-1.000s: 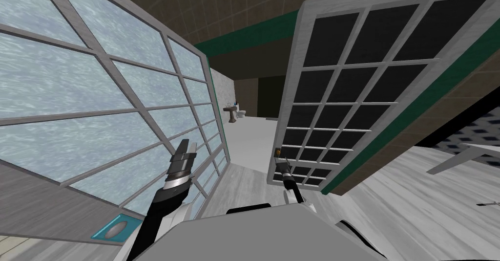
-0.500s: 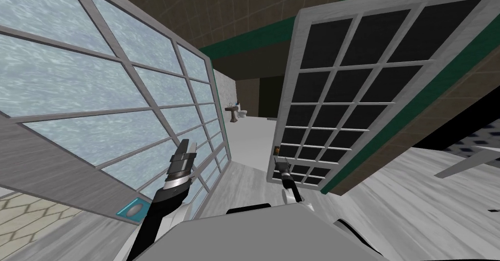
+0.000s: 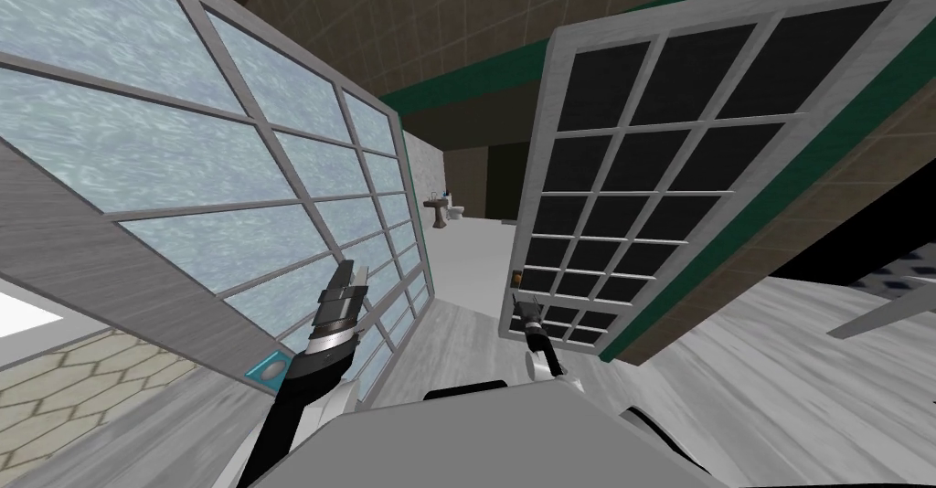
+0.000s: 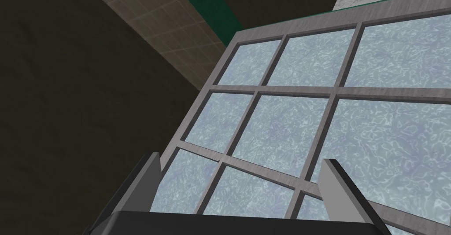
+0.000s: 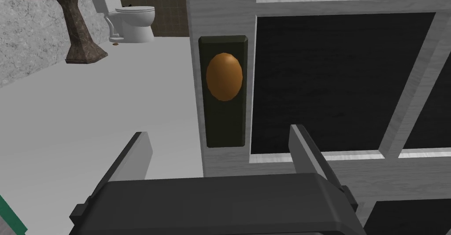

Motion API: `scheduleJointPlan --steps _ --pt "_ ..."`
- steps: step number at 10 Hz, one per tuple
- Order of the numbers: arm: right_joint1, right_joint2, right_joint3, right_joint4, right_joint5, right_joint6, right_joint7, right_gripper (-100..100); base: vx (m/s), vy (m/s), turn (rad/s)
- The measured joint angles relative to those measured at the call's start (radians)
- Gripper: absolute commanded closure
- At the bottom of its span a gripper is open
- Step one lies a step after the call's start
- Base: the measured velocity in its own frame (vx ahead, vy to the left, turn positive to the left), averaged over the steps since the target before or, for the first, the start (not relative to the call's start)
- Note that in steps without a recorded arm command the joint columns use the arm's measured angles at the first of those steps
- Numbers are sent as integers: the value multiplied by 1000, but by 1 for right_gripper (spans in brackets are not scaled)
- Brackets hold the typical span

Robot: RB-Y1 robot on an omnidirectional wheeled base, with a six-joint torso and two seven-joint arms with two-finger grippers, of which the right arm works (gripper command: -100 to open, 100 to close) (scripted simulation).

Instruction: Pull the door open

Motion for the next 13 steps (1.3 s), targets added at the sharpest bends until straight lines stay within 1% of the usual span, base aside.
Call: scheduleJointPlan --steps 1,2,3,4,5,7,8,9,10,11,13 --pt "-1 2 2 0 -6 1 -16 -100 -19 -8 6" --pt "-2 2 2 0 -7 1 -20 -100 116 -2 113" --pt "-6 -7 1 23 -10 -10 -32 -100 196 -15 93" --pt "23 -19 -3 -20 -15 1 -33 -100 156 -13 37" --pt "18 -24 -3 -2 -17 -4 -41 -100 193 -16 115" --pt "7 -52 -6 48 -25 -30 -78 -100 198 10 93" --pt "24 -59 -9 22 -29 -25 -80 -100 153 5 98" --pt "17 -74 -9 51 -32 -35 -97 -100 132 -3 62" --pt "33 -83 -10 38 -35 -38 -106 -100 47 -3 3" --pt "35 -84 -10 34 -35 -37 -107 100 -5 0 -12" --pt "34 -86 -13 39 -36 -37 -106 100 -18 -6 1"
